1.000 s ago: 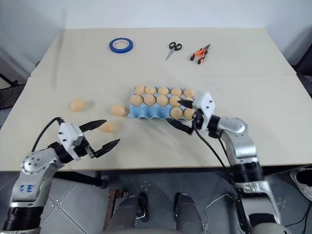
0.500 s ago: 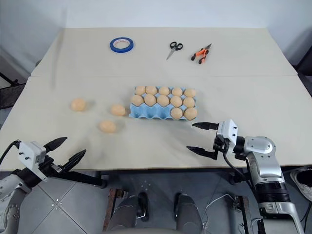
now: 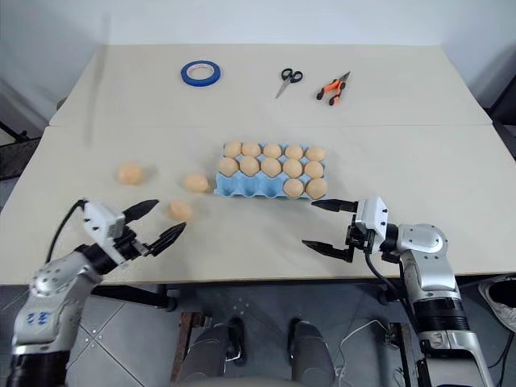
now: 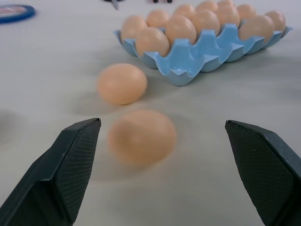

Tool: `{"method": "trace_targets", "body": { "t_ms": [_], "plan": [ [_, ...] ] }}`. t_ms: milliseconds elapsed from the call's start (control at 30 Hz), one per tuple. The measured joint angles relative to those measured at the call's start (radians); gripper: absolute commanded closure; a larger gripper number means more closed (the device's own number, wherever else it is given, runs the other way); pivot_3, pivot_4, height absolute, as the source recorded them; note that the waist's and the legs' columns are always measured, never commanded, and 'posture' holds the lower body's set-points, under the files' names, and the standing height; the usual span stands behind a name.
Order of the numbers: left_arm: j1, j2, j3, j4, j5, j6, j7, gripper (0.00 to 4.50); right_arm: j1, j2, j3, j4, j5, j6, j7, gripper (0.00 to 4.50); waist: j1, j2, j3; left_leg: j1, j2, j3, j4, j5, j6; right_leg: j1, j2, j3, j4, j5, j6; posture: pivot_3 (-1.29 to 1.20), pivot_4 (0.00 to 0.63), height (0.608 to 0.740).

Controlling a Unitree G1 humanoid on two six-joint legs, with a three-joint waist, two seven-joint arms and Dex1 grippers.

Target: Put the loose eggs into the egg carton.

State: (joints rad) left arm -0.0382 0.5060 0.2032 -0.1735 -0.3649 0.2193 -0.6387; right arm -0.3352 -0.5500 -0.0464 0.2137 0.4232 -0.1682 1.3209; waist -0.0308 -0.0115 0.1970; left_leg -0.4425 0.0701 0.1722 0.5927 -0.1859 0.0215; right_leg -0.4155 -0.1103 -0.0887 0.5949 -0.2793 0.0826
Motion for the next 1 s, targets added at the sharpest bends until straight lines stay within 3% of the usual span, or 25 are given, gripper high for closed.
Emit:
{"method": "trace_targets", "body": {
  "t_ms": [200, 300, 467, 800, 1000],
  "plan": [
    [-0.075, -0.025, -0.048, 0.112, 0.06, -0.015, 0.027, 0.0, 0.0, 0.031, 0.0, -0.045, 0.021, 0.045, -0.032, 0.01, 0.001, 0.0, 0.0, 0.002, 0.0, 0.0, 0.002, 0.0, 0.0, 0.0, 0.0, 0.001, 0.003, 0.0, 0.0, 0.0, 0.15, 0.74],
    [-0.111, -0.05, -0.071, 0.176, 0.091, -0.023, 0.046, 0.59, 0.006, 0.058, 0.003, -0.085, 0.032, 0.076, -0.067, 0.0, 0.002, 0.0, 0.0, 0.001, 0.0, 0.0, 0.003, 0.0, 0.0, 0.0, -0.001, 0.002, 0.004, 0.0, 0.0, 0.0, 0.15, 0.74],
    [-0.129, -0.058, -0.09, 0.195, 0.1, -0.056, 0.034, 2.02, 0.021, 0.059, 0.003, -0.116, 0.032, 0.098, -0.093, 0.0, 0.003, 0.0, 0.0, 0.001, -0.001, 0.0, 0.002, 0.0, 0.0, 0.0, -0.001, 0.002, 0.004, 0.0, 0.0, 0.0, 0.15, 0.74],
    [-0.208, -0.062, -0.129, 0.135, 0.049, -0.061, -0.078, 2.11, 0.074, 0.052, -0.002, -0.173, 0.04, 0.131, -0.136, 0.0, 0.003, 0.0, 0.0, 0.001, -0.002, 0.001, 0.003, 0.0, 0.0, 0.0, -0.001, 0.002, 0.005, 0.0, 0.0, 0.0, 0.15, 0.74],
    [-0.419, -0.149, -0.25, 0.219, 0.066, -0.06, -0.134, 2.11, 0.113, 0.014, -0.06, -0.2, 0.051, 0.146, -0.176, 0.0, 0.015, 0.0, 0.0, 0.001, -0.003, 0.0, 0.009, 0.0, 0.001, 0.002, -0.002, 0.0, 0.006, 0.002, 0.003, 0.0, 0.15, 0.74]
  ]
}}
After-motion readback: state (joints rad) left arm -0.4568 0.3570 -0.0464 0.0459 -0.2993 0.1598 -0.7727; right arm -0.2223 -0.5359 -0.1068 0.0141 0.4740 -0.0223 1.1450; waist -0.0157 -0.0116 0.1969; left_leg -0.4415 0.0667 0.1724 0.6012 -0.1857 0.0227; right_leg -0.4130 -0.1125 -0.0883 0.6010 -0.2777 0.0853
